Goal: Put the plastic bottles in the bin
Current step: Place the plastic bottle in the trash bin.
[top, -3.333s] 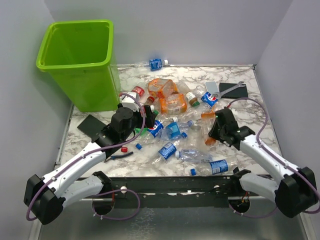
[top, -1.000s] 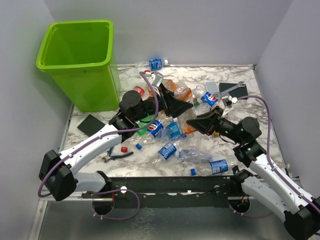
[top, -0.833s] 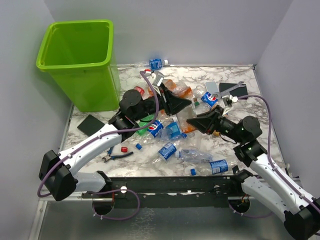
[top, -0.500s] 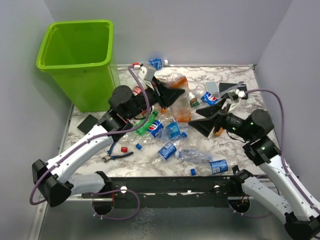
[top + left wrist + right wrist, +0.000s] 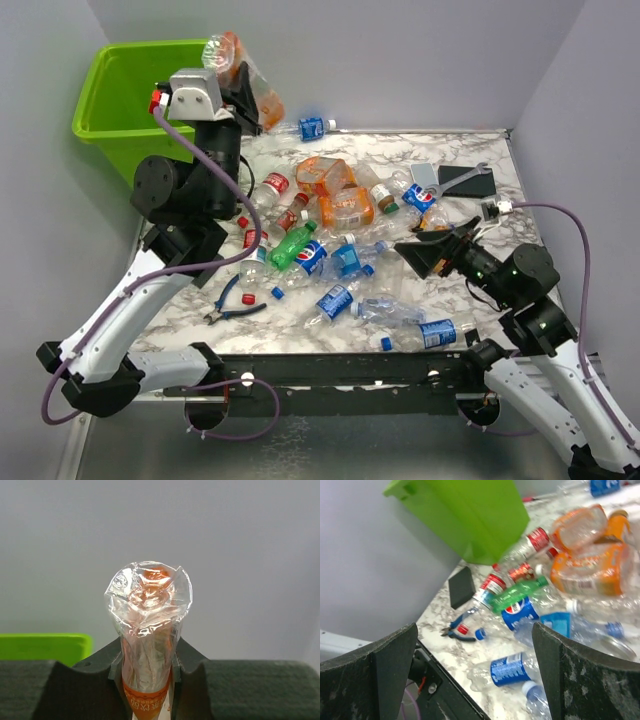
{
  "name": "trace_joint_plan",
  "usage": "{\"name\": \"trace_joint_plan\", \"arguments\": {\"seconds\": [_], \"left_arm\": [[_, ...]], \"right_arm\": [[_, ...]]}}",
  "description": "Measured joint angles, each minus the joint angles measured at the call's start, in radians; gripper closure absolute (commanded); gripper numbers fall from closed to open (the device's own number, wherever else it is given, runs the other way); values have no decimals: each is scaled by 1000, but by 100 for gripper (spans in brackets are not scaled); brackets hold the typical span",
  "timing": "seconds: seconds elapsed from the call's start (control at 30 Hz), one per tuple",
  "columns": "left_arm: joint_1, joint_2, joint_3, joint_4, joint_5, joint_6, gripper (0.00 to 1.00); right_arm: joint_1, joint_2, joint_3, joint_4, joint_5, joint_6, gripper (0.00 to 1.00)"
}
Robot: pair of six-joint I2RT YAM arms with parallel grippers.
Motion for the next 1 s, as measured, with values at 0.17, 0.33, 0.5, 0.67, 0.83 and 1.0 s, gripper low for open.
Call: {"name": "trace_joint_plan", "arguments": {"seconds": [0.17, 0.33, 0.5, 0.67, 0.83, 1.0], "left_arm": [[40, 106, 74, 127, -234, 250, 86], [240, 301, 232, 57, -322, 268, 85], [373, 375, 233, 46, -380, 237, 83], [413, 386, 223, 114, -433, 264, 76], [430, 393, 164, 176, -459, 290, 34], [438, 425, 141, 145, -459, 299, 2]], "right_arm": [[0, 4, -47, -64, 48, 22, 0], [0, 27, -82, -82, 40, 48, 0], [0, 24, -101, -101, 20, 57, 0], [0, 5, -107, -132, 22, 56, 0], [0, -2, -105, -162, 38, 44, 0], [0, -1, -56, -219, 64, -7, 0]]}}
